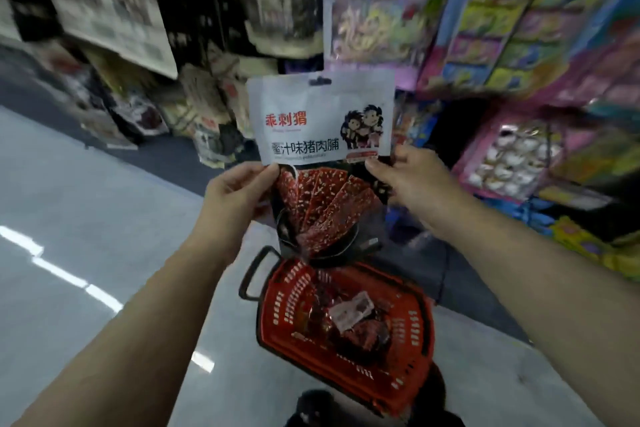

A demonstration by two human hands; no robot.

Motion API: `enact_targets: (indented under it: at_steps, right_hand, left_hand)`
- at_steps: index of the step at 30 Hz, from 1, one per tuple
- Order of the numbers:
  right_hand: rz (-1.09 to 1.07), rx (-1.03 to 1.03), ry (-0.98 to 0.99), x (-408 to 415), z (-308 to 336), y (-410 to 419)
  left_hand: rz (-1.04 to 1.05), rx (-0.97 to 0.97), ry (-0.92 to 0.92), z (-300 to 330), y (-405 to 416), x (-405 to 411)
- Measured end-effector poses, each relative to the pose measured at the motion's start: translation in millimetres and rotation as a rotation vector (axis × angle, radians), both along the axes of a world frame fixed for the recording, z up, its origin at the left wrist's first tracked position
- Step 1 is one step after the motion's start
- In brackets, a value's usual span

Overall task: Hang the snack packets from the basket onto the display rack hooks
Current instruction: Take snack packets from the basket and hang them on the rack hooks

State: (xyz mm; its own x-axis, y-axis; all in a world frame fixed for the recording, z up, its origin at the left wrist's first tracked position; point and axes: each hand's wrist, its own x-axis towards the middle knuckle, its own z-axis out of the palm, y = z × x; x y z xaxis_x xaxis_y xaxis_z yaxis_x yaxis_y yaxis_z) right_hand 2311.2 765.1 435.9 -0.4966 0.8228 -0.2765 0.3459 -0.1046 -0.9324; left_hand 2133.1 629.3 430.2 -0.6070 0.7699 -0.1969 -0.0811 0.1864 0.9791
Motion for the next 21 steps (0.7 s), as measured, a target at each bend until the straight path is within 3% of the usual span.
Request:
enact_targets:
  at_steps: [5, 9, 15, 21]
  right_hand:
    - [-0.172, 0.222, 0.132, 39.8, 158.2, -11.5]
    - [-0.313, 0.401, 0.221, 88.6, 248.7, -25.5]
    - [-0.422, 0.607, 0.254, 178.9, 332.4, -41.8]
    - [-0.476, 0.685, 0.3, 282.8, 367.6, -30.8]
  left_hand:
    - [-0.1, 0.254, 0.203, 154.0, 30.3, 21.8]
    - [-0.178, 0.421, 0.291, 241.7, 50.0, 61.8]
    - [-0.311, 0.622, 0.311, 323.5, 66.1, 150.0]
    - [-0.374, 0.705, 0.308, 364.2, 93.3, 256.3]
